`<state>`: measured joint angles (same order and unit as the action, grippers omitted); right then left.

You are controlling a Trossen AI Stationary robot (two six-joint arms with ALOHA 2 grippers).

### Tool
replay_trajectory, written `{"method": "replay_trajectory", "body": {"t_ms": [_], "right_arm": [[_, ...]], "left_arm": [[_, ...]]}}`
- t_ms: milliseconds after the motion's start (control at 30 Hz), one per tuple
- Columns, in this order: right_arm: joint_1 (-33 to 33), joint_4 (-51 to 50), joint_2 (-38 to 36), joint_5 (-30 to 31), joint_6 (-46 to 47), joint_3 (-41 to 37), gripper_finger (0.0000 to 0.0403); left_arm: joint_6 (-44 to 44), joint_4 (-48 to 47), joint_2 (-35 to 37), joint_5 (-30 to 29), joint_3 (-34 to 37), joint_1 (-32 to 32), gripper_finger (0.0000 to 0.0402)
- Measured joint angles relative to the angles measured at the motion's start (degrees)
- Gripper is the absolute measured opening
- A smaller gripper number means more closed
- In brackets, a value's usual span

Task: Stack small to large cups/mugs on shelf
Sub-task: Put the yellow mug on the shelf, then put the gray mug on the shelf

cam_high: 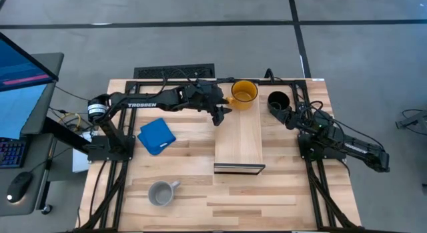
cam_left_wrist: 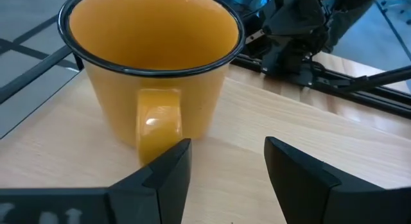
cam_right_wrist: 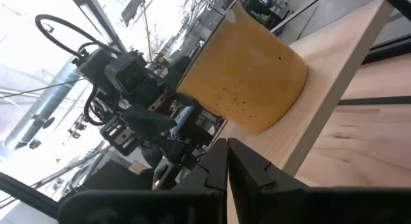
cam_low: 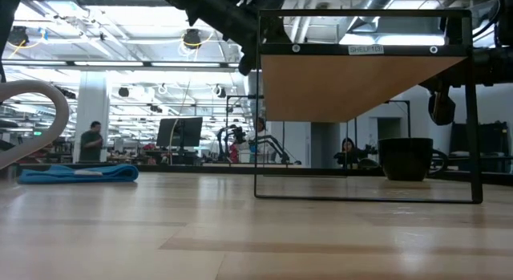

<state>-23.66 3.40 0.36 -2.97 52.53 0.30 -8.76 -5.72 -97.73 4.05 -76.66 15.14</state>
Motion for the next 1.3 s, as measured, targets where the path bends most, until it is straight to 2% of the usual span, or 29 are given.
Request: {"method": "replay_trajectory", "body": {"t_ms": [233,600,1033,1200,1300], "right_arm": [[0.0,0.0,0.0,0.0,0.0,0.0,0.0033],[0.0,0.0,0.0,0.0,0.0,0.0,0.0033],[0.0,0.0,0.0,0.0,0.0,0.0,0.0033],[0.0,0.0,0.0,0.0,0.0,0.0,0.0033],[0.0,0.0,0.0,0.0,0.0,0.0,0.0033]], "left_arm": [[0.1,-0.6,0.0,-4.5,0.0,0.0,0.019],[0.4,-3.1,0.0,-8.4,0.0,0.1,0.019],[0.3,-6.6,0.0,-8.5,0.0,0.2,0.019],[-0.4,-9.1,0.7,-4.9,0.0,0.1,0.019],[-0.4,-10.7,2.3,-5.4,0.0,-0.5,0.019]]}}
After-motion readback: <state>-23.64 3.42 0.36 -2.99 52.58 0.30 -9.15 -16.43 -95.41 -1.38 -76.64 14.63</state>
